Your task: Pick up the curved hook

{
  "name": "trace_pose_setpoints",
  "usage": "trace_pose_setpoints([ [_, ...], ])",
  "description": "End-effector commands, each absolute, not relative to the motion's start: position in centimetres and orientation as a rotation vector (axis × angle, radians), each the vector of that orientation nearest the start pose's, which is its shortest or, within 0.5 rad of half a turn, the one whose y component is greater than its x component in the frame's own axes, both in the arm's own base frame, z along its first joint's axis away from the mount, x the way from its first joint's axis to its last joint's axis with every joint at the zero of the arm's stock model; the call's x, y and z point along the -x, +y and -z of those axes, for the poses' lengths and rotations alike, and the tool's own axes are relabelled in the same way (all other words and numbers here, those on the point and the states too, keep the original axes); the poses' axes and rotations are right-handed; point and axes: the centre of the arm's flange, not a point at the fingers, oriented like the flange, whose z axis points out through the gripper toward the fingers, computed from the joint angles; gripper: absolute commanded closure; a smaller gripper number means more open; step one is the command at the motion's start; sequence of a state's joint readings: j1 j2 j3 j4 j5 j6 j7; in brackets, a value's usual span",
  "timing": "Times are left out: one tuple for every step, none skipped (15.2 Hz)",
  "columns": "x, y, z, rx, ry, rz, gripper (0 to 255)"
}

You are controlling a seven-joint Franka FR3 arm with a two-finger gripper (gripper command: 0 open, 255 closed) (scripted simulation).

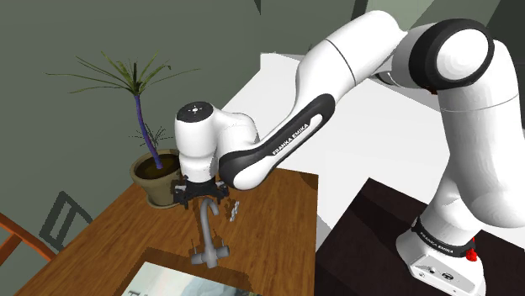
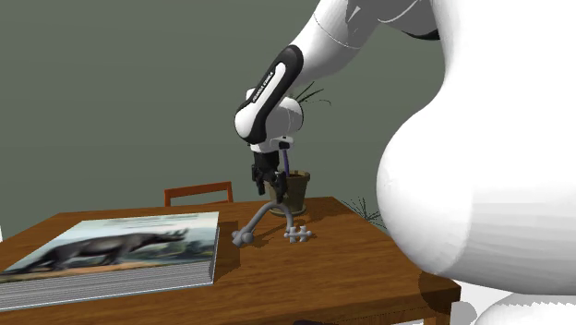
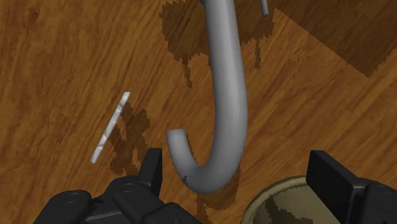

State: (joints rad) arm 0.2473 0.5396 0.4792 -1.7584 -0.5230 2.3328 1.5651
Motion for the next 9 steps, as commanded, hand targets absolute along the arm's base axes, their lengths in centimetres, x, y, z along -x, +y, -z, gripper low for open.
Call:
trace_pose_setpoints([
  [-52.7, 41.4, -28.8, 2.961, 0.863, 0.301, 0],
  [-52.7, 41.4, -28.3, 2.961, 0.863, 0.301, 0],
  [-52.7, 41.4, -27.4, 2.961, 0.863, 0.301, 0],
  [-52.7, 41.4, -27.4, 2.962, 0.863, 0.301, 0],
  [-52.7, 41.4, -27.4, 2.961, 0.863, 0.301, 0],
  [-52.7, 41.5, -27.5, 2.961, 0.864, 0.301, 255],
  [-52.7, 41.5, -27.5, 2.961, 0.864, 0.301, 255],
  [-52.7, 41.5, -27.5, 2.961, 0.864, 0.301, 255],
  [-52.7, 41.5, -27.5, 2.961, 0.864, 0.301, 255],
])
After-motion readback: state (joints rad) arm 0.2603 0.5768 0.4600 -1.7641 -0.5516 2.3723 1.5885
